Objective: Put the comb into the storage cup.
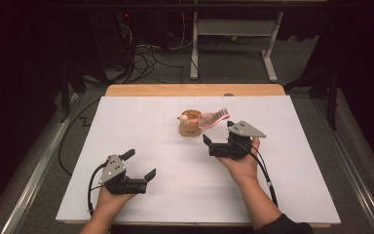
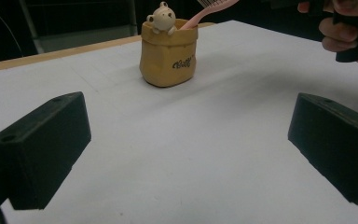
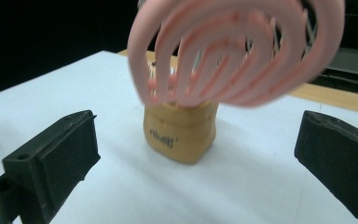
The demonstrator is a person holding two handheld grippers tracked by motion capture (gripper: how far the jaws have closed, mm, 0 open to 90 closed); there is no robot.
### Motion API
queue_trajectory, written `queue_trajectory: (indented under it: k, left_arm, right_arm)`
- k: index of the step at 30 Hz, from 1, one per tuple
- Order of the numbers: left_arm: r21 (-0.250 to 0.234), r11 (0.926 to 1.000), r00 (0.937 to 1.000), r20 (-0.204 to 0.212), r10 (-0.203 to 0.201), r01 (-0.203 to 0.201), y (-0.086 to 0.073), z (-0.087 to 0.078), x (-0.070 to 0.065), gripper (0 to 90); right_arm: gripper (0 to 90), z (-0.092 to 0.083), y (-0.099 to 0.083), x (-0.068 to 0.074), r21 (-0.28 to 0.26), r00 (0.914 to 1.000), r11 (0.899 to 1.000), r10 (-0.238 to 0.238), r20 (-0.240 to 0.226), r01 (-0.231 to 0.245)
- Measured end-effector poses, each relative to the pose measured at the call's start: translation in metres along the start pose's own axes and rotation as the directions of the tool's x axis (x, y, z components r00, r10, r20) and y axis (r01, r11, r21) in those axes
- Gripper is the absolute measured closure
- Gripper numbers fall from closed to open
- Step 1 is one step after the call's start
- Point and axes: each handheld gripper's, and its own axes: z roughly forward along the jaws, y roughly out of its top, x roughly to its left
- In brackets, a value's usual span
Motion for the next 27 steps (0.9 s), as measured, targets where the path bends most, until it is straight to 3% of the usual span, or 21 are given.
queue_trajectory:
  k: [12, 27]
  left_arm:
    - [0.017, 0.9998, 1.0, 0.003, -0.004, 0.004, 0.0, 0.001, 0.004, 0.0]
    - [0.027, 0.9996, 1.0, 0.009, -0.005, 0.004, 0.0, 0.001, 0.004, 0.0]
  right_arm:
    - [0.2, -0.028, -0.043, -0.003, 0.08, 0.9998, 0.997, -0.018, -0.002, 0.018]
    - [0.2, -0.101, -0.076, -0.029, 0.05, 0.9984, 0.999, -0.001, 0.057, -0.001]
